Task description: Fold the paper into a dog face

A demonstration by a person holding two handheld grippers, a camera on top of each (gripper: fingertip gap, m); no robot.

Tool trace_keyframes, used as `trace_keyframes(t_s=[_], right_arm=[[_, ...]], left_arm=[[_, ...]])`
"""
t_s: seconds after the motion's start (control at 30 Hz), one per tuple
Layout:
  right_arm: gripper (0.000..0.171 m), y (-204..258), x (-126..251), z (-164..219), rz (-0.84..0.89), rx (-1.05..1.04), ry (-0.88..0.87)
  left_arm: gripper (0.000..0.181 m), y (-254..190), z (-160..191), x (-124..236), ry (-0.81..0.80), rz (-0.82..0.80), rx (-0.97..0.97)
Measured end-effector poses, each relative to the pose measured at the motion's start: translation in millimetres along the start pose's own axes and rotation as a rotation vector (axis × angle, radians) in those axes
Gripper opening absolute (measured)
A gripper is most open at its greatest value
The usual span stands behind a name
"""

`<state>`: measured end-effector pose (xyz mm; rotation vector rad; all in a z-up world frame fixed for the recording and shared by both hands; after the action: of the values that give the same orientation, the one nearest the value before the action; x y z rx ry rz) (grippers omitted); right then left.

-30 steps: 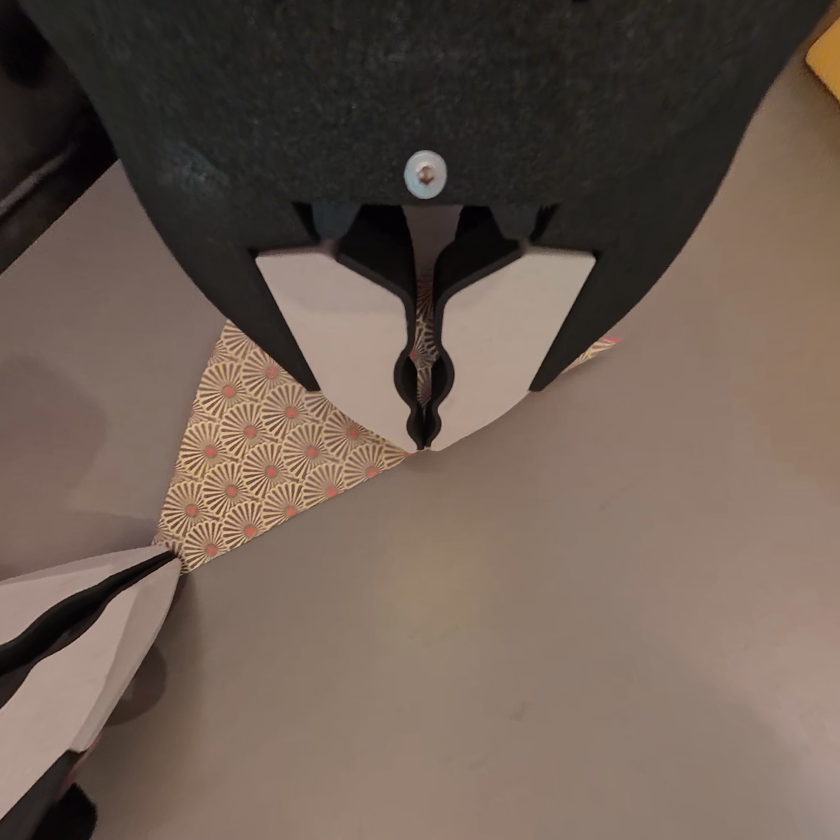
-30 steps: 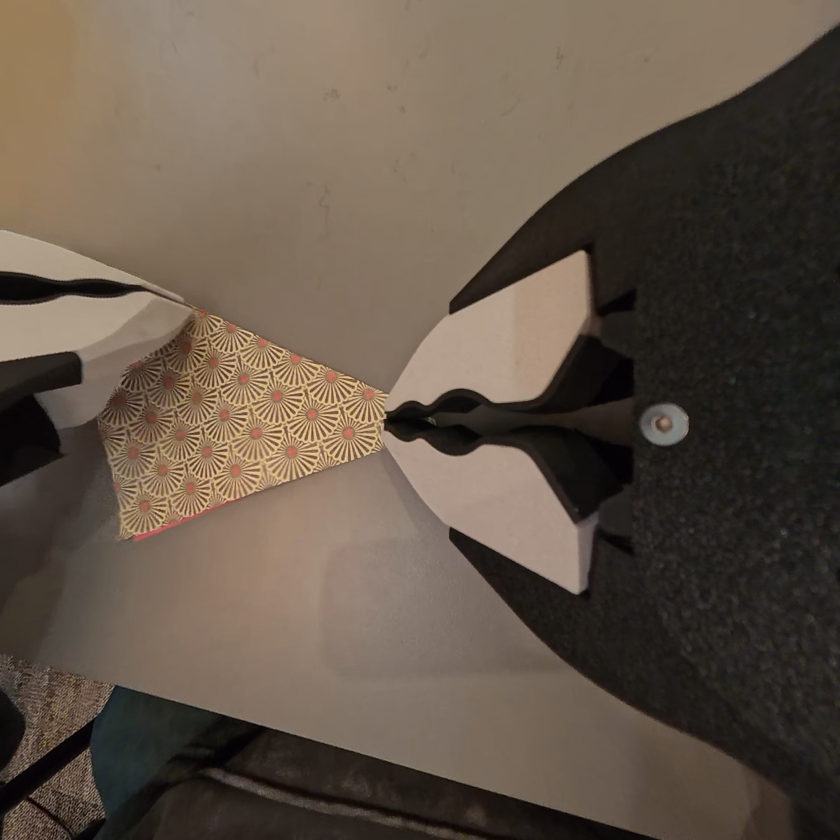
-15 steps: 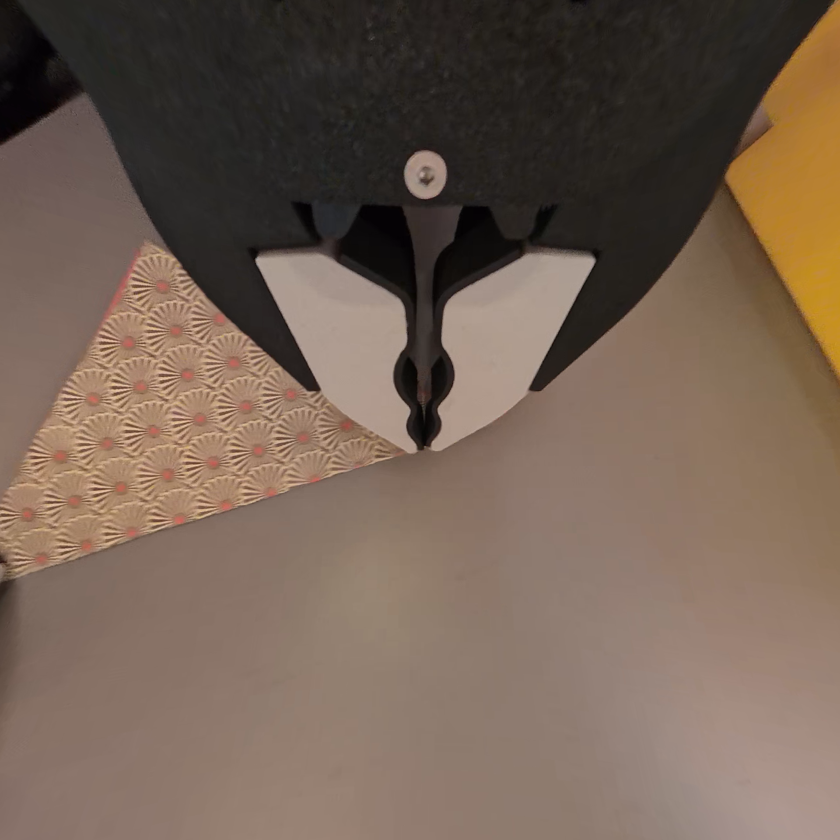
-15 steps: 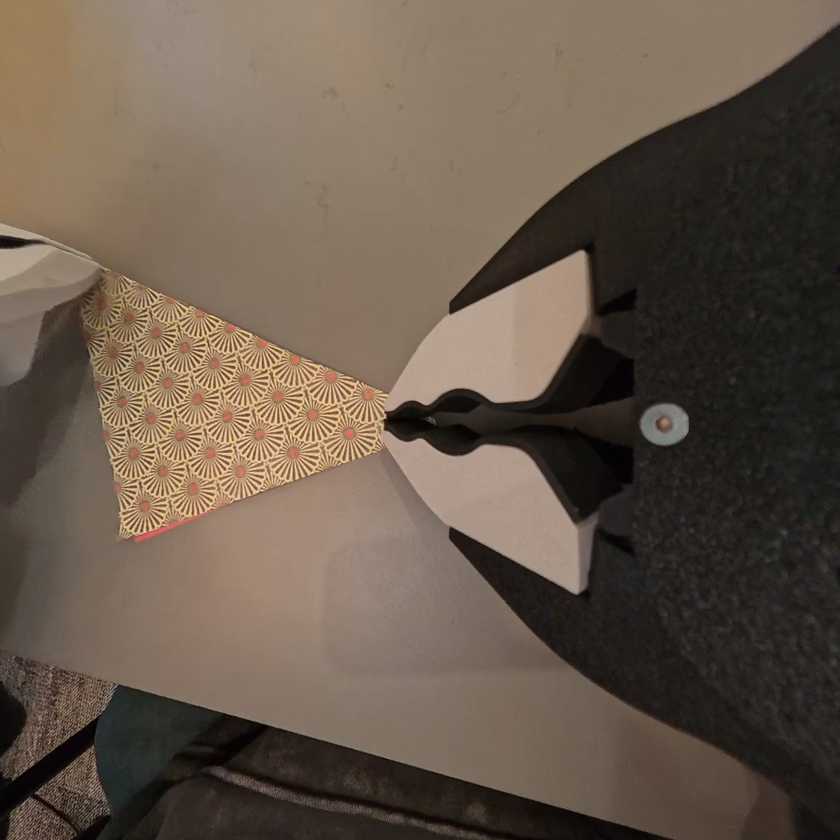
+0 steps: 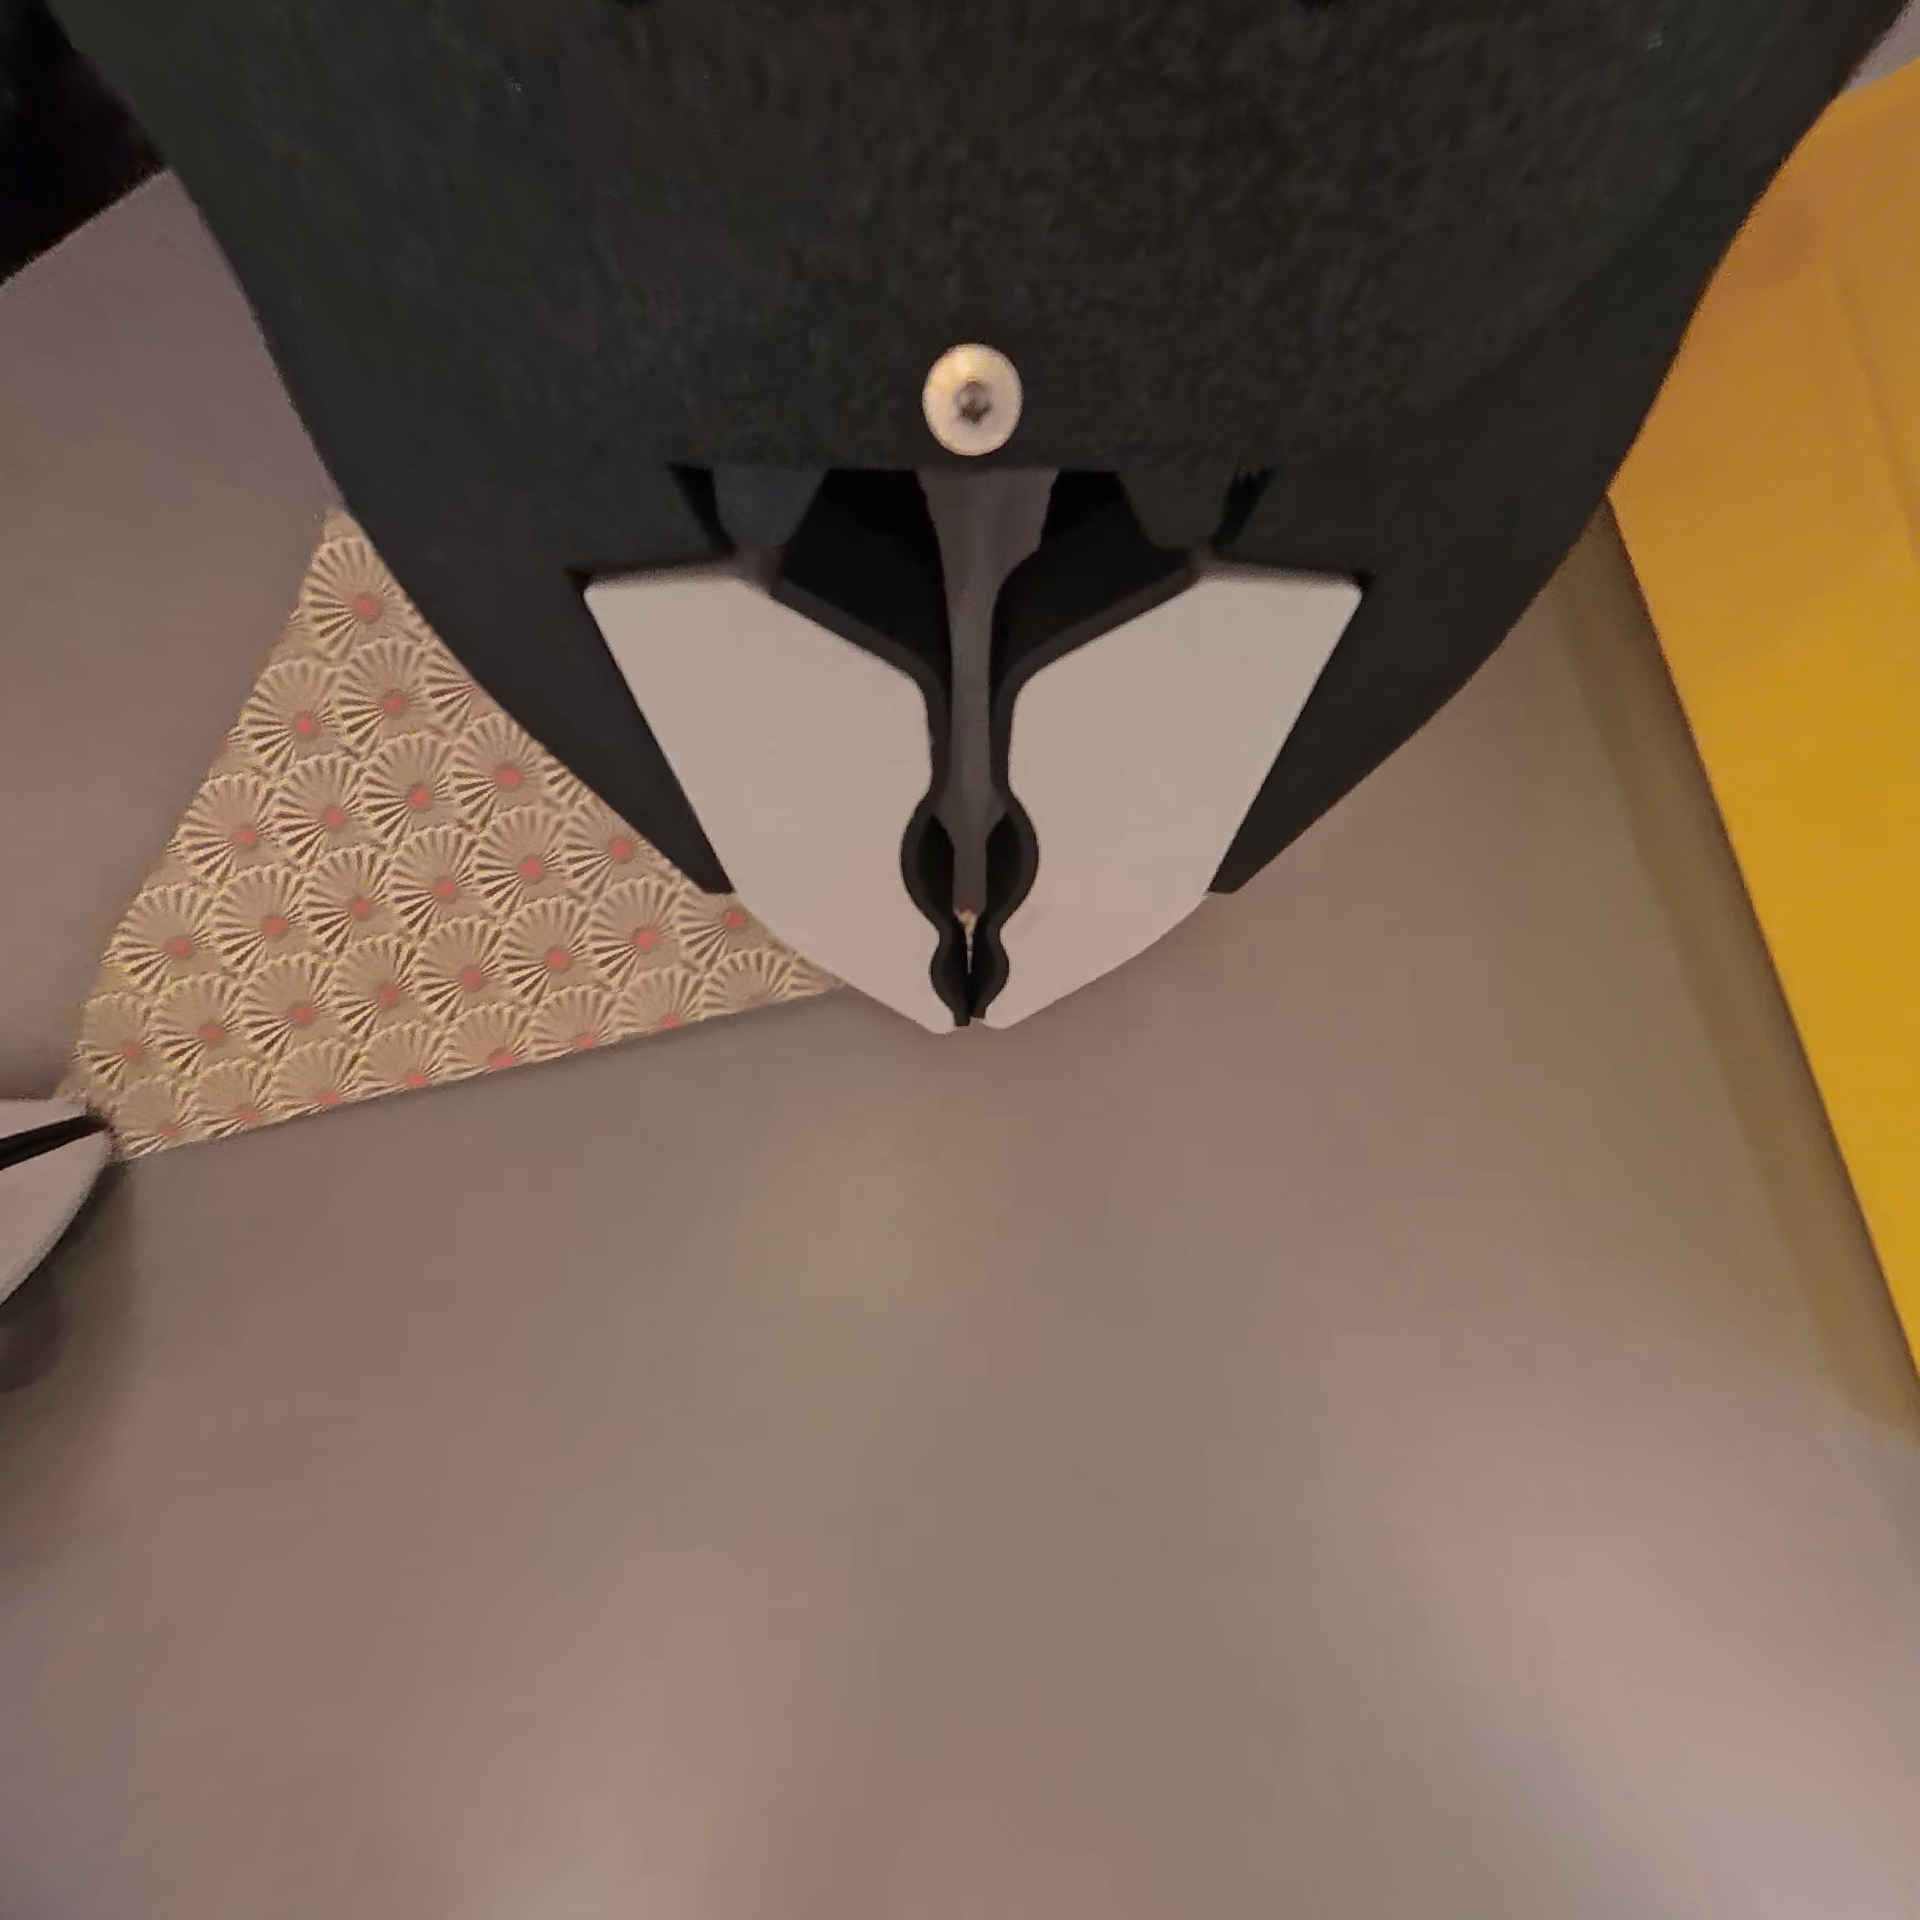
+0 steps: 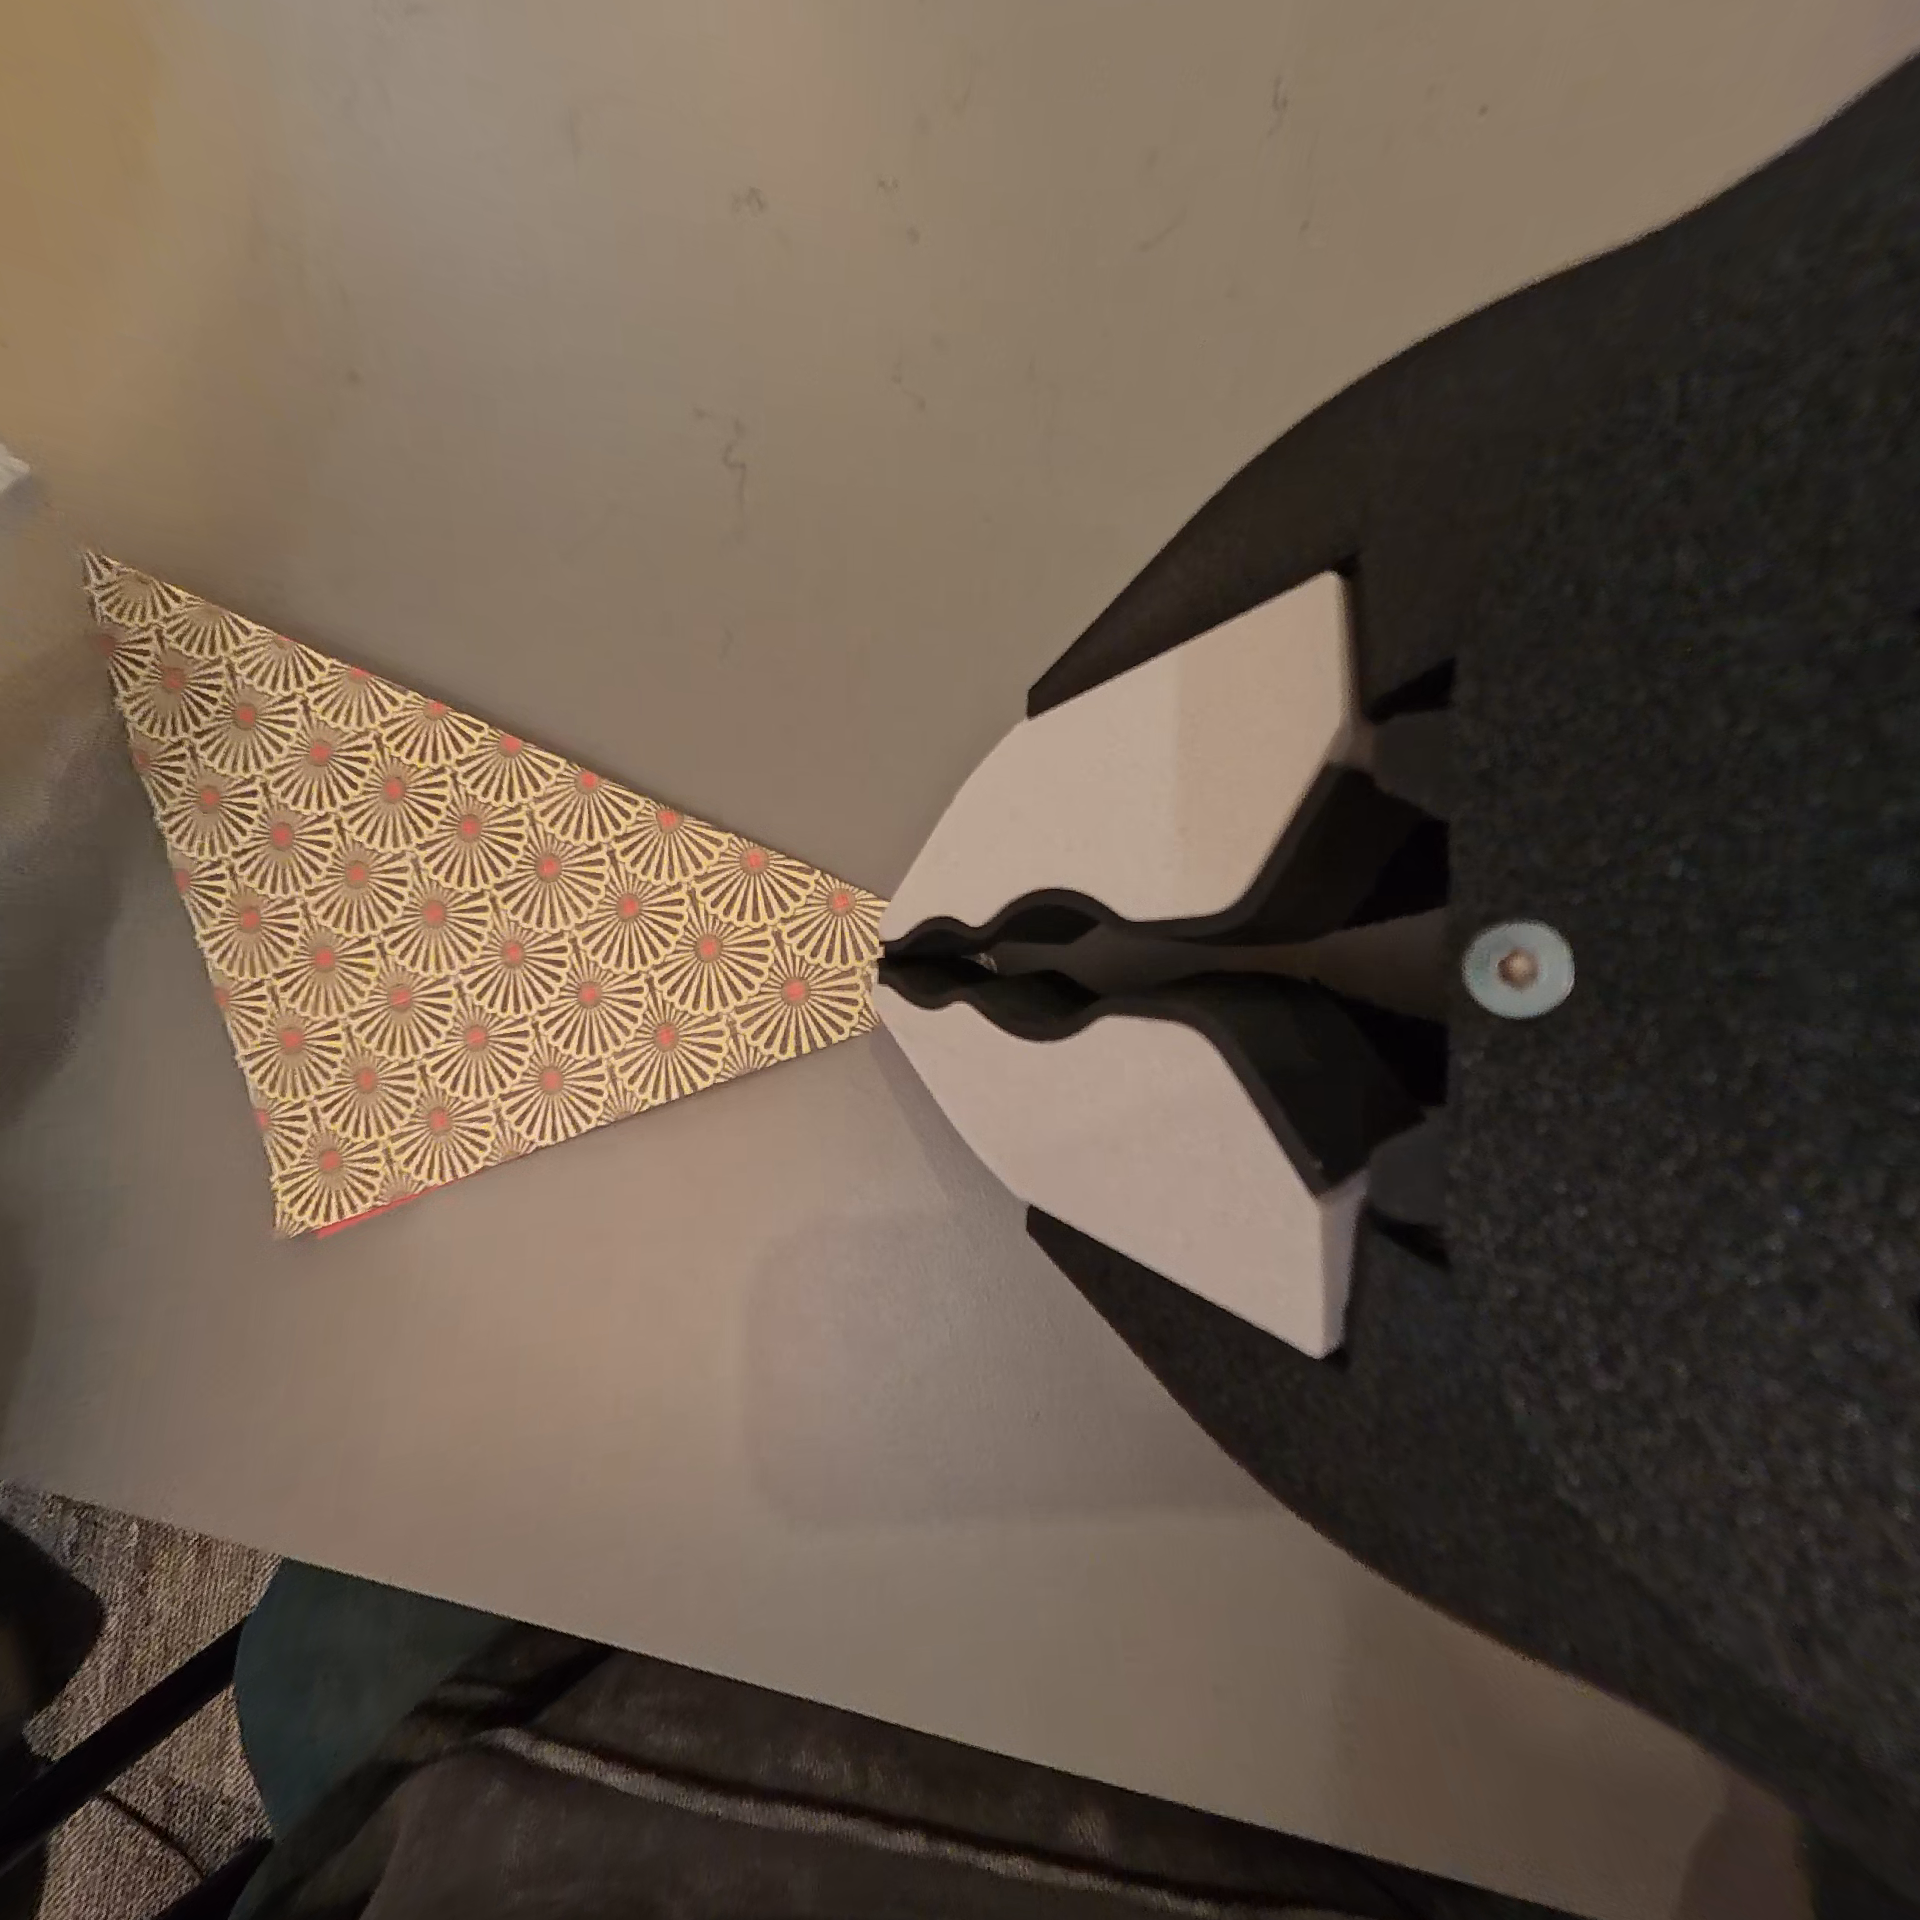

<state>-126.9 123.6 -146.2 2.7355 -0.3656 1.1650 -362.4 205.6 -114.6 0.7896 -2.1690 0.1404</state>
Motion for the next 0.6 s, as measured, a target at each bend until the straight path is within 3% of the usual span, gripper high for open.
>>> trace_keyframes(t_s=[0.1,0.27,0.6], right_arm=[[0.000,0,0,0,0.000,0.000,0.000],[0.001,0,0,0,-0.004,-0.004,-0.001],[0.001,0,0,0,-0.005,-0.014,-0.002]], left_arm=[[0.000,-20,-12,2,-0.065,0.037,0.021],[0.000,-52,-7,-17,0.016,0.087,-0.052],[0.000,-11,23,-14,0.042,-0.023,0.012]])
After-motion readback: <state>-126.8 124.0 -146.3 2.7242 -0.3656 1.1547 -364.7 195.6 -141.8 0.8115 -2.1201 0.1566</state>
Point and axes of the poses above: each gripper's, where its closed fingertips meet, x back along the fingers, z out of its underside, y = z × x across the jaws, the point moved 9 cm from there along x, back along the fingers, and after that the axes turned 9 degrees about -x, right-handed, at the moved point
